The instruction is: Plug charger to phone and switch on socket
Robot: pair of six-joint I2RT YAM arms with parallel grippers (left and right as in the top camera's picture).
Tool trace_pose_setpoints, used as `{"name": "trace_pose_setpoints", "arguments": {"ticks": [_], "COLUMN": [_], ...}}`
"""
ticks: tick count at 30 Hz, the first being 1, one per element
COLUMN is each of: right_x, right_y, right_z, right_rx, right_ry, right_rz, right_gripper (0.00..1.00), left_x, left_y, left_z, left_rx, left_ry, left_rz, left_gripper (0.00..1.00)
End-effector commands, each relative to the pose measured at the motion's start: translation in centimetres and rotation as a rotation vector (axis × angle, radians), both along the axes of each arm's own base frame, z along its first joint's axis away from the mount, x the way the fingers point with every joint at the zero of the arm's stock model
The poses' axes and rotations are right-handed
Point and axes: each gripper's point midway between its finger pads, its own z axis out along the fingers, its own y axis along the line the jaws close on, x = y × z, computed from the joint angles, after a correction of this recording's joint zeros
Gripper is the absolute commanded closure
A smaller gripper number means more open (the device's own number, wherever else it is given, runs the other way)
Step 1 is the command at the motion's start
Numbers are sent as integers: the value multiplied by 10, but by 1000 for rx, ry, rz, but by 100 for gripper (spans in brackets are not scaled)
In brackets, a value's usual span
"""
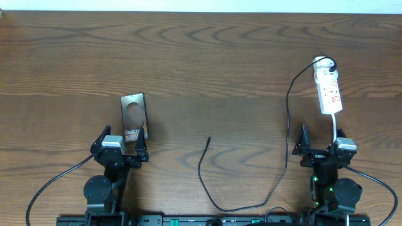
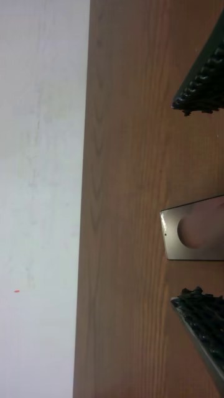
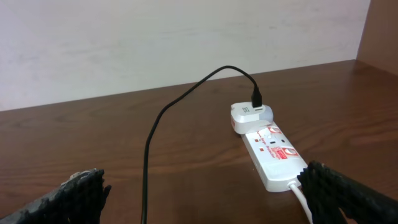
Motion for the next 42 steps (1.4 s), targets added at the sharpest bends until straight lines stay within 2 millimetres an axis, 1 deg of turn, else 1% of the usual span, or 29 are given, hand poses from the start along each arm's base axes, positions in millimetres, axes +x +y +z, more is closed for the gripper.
{"name": "trace_pose_setpoints", "arguments": {"ticks": [1,39,42], "right_x": [0,0,0], "right_y": [0,0,0], "right_z": [1,0,0], "right_rx": [-16,-16,-15], "right_ry": [-4,-3,-3], "right_rz": [-1,-1,-1], "right_gripper": [1,1,1], "left_x": [-1,-1,-1], "left_y": [-2,-2,1], "left_z": [-16,-16,-16], "left_rx": [-1,-1,2], "left_ry": [55,55,55], "left_rz": [-17,-17,6], "left_gripper": [11,11,11]}}
